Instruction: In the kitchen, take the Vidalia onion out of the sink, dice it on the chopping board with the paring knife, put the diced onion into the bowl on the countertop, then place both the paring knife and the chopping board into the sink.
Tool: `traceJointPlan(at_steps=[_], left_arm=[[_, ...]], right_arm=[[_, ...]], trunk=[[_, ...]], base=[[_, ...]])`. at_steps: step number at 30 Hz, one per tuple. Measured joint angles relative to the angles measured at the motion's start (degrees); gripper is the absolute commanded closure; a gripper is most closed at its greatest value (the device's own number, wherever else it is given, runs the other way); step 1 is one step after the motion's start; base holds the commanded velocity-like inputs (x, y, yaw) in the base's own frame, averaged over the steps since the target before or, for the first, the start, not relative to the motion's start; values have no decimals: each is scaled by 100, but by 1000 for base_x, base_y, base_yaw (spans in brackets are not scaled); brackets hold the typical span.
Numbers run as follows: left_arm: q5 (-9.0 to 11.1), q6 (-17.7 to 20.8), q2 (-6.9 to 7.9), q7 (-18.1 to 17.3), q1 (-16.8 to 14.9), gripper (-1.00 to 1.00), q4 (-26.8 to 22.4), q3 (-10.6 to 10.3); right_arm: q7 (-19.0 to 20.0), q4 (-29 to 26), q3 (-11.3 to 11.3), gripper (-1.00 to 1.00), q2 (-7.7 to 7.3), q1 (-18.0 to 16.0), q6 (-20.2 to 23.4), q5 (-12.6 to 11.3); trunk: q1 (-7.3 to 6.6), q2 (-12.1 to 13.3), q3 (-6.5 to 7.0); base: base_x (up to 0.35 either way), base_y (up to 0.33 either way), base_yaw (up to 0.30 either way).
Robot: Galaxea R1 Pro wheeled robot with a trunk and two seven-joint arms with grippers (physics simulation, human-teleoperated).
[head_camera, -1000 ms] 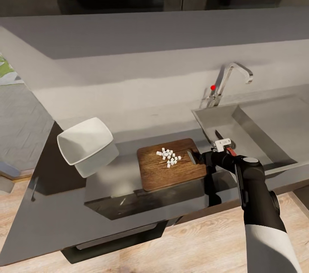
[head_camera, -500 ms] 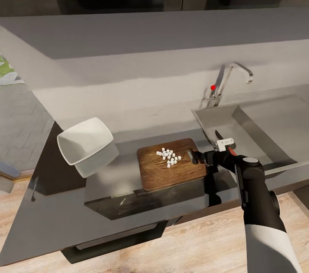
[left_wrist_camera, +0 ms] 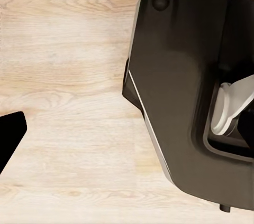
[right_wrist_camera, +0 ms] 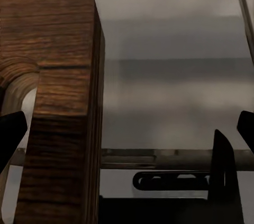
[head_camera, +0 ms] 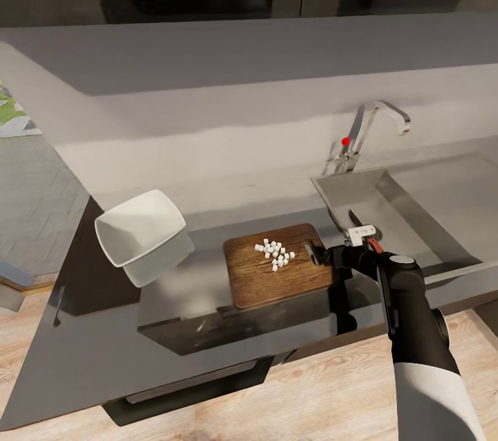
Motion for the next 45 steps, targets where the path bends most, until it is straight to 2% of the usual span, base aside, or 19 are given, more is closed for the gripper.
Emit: traceJointPlan(at_steps=[8, 12, 16, 27, 45], left_arm=[[0, -6, 2, 2, 0, -100, 0, 0], [0, -1, 3, 2, 0, -100, -1, 1], [1, -5, 3, 0, 1, -100, -1, 1], [-1, -1, 0, 2, 0, -100, 4, 0], [0, 0, -4, 0, 0, -100, 6, 0]], right_arm=[[6, 19, 3, -100, 0, 0, 3, -1], [-1, 74, 134, -100, 0, 0, 0, -1], [-2, 71, 173, -100, -1, -2, -43, 31], [5, -78, 171, -100, -33, -2, -11, -58], [5, -84, 175, -100, -43, -2, -11, -64]], trunk=[[0, 0, -2], [0, 0, -30], [-1, -2, -65], [-1, -2, -161], [-1, -2, -166]], base=[[0, 0, 0], [0, 79, 0], [0, 21, 0], [0, 1, 0], [0, 0, 0]])
